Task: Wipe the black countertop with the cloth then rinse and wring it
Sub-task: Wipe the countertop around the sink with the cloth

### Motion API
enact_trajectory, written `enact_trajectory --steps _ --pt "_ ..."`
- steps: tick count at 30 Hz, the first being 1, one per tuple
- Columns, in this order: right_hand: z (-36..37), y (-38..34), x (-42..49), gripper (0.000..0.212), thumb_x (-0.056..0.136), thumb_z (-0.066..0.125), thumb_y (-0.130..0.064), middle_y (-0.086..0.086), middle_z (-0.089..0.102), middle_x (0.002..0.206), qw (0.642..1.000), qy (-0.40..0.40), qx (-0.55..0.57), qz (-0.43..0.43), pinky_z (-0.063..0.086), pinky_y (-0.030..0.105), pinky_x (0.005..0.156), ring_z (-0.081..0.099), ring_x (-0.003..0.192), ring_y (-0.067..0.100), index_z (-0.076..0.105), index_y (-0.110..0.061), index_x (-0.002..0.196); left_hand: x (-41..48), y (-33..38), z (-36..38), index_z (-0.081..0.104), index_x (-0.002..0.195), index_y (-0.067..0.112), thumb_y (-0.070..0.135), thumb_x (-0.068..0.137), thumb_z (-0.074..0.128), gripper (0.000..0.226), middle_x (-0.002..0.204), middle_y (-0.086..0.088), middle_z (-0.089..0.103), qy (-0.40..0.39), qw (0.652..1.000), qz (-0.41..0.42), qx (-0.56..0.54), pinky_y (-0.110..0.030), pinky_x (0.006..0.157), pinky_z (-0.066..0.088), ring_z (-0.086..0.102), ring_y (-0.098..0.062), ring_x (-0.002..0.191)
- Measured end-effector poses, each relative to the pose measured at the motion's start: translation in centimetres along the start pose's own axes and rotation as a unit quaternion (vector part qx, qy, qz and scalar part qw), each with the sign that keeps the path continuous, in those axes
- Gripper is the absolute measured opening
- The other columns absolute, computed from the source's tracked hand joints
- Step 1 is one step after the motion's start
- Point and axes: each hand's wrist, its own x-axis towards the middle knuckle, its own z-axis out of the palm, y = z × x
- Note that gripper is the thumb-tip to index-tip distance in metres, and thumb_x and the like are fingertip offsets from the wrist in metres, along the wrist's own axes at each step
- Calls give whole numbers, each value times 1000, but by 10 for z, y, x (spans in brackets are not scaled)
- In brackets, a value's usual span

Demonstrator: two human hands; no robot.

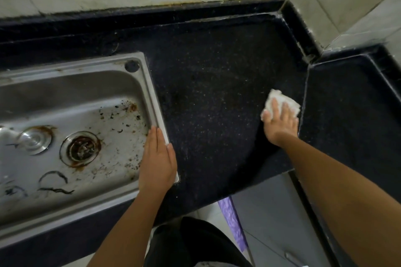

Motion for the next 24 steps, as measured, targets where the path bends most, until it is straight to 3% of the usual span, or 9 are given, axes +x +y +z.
enact_trajectory --steps 4,9,13,17,21,24 --pt "-3 21 3 58 101 16 -48 10 -5 161 995 35 30 89 -4 47 118 -8 147 30 1 -28 153 0 1 0 10 149 2 27 102 23 55 159 -11 8 2 1000 0 2 -24 114 -1 8 -20 146" --pt "-9 -27 31 58 101 14 -49 11 -12 160 989 21 46 137 -10 48 116 -13 146 35 -2 -29 153 1 1 1 10 149 1 26 102 23 55 159 -12 8 0 1000 6 5 -25 115 0 7 -20 146" --pt "-9 -69 48 59 101 11 -48 11 -20 159 999 -5 33 36 -15 48 116 -20 145 33 -10 -28 153 1 0 3 11 149 1 26 102 24 55 158 -12 8 5 1000 11 0 -24 114 -2 7 -20 146" --pt "3 -128 28 59 101 9 -46 15 -21 157 989 -35 -52 -132 -16 50 115 -21 144 36 -16 -25 151 1 0 3 12 149 0 26 101 25 55 158 -13 10 11 1000 17 1 -25 114 0 8 -21 146" --pt "34 -165 -28 60 102 17 -41 19 -11 159 933 -13 -134 -333 -10 49 116 -13 145 38 -10 -23 152 1 0 4 16 148 -2 24 101 27 55 157 -15 13 13 1000 19 3 -25 114 0 10 -23 145" --pt "54 -142 -69 57 103 23 -38 15 -7 160 889 -21 -115 -442 -11 43 118 -13 147 32 -2 -25 153 2 -1 4 18 147 -3 21 101 31 54 156 -17 16 16 1000 17 0 -27 115 4 14 -25 145"
